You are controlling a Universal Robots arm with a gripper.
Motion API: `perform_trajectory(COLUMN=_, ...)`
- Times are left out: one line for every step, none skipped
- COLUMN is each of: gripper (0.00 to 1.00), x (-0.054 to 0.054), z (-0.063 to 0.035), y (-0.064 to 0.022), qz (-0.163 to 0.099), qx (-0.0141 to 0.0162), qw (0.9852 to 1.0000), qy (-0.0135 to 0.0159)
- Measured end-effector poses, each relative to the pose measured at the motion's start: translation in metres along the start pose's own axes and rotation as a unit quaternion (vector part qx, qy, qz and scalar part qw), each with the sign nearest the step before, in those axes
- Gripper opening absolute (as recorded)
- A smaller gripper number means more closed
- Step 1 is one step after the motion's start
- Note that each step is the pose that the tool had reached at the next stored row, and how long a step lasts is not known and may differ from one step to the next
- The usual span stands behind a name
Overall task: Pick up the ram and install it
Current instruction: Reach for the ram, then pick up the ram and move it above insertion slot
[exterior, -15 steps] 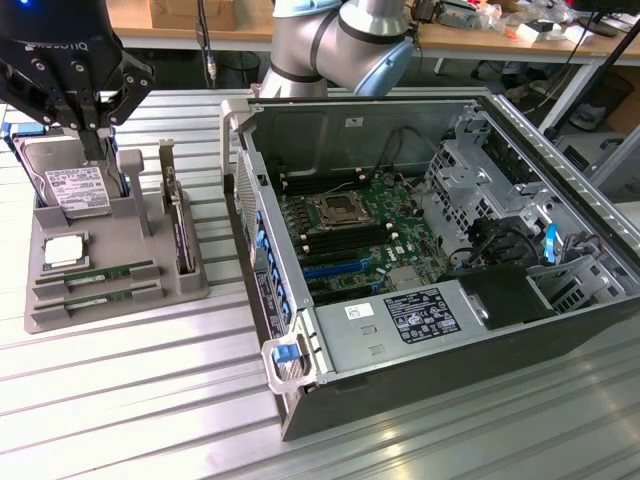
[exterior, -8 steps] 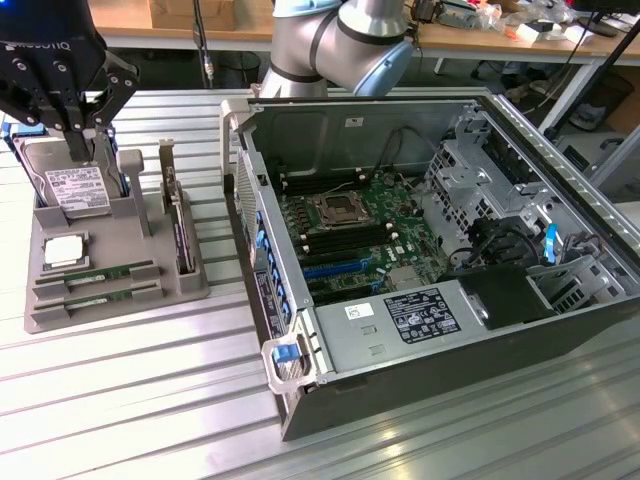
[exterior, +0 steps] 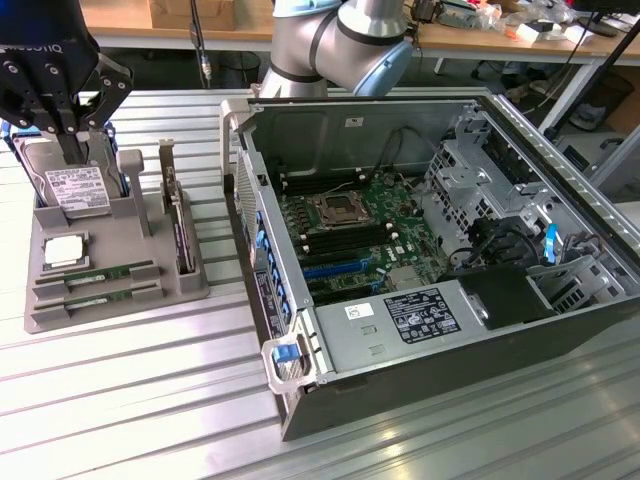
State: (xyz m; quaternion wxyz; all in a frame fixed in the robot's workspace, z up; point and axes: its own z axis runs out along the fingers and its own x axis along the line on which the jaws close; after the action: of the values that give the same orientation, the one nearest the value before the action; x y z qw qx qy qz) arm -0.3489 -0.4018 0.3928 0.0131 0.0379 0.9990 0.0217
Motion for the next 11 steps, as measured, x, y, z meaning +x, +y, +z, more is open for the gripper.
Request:
perform_trajectory(gripper=0.10, x=0.0000, z=0.0000, y=0.0000, qz=0.000, qx=0.0000, qw=1.0000, qy=0.0000)
perform_trajectory(gripper=0.10, x=0.0000, z=0.0000, y=0.0000, qz=0.000, qx=0.0000, qw=1.0000, qy=0.0000)
perform_trajectory(gripper=0.10, x=0.0000, z=0.0000, y=0.0000, qz=0.000, qx=0.0000, qw=1.0000, qy=0.0000)
perform_trajectory(gripper=0.10, x=0.0000, z=0.0000, y=0.0000, qz=0.000, qx=0.0000, qw=1.0000, qy=0.0000)
perform_trajectory(gripper=0.10, x=0.0001, z=0.0000, y=0.0000, qz=0.000, qx=0.0000, qw=1.0000, qy=0.0000)
perform_trajectory(gripper=0.10, x=0.0000, z=0.0000, y=0.0000, qz=0.000, qx=0.0000, qw=1.0000, qy=0.0000)
perform_trajectory(gripper=0.10, x=0.0000, z=0.0000, y=0.0000, qz=0.000, qx=0.0000, qw=1.0000, qy=0.0000)
perform_trajectory(gripper=0.10, x=0.0001, z=0.0000, y=0.0000, qz=0.000, qx=0.0000, qw=1.0000, qy=0.0000)
perform_trajectory(gripper=0.10, x=0.0000, z=0.0000, y=0.0000, qz=0.000, qx=0.0000, qw=1.0000, qy=0.0000)
perform_trajectory(gripper=0.10, x=0.0000, z=0.0000, y=0.0000, qz=0.000, qx=0.0000, qw=1.0000, qy=0.0000)
perform_trajectory(gripper=0.10, x=0.0000, z=0.0000, y=0.0000, qz=-0.001, qx=0.0000, qw=1.0000, qy=0.0000)
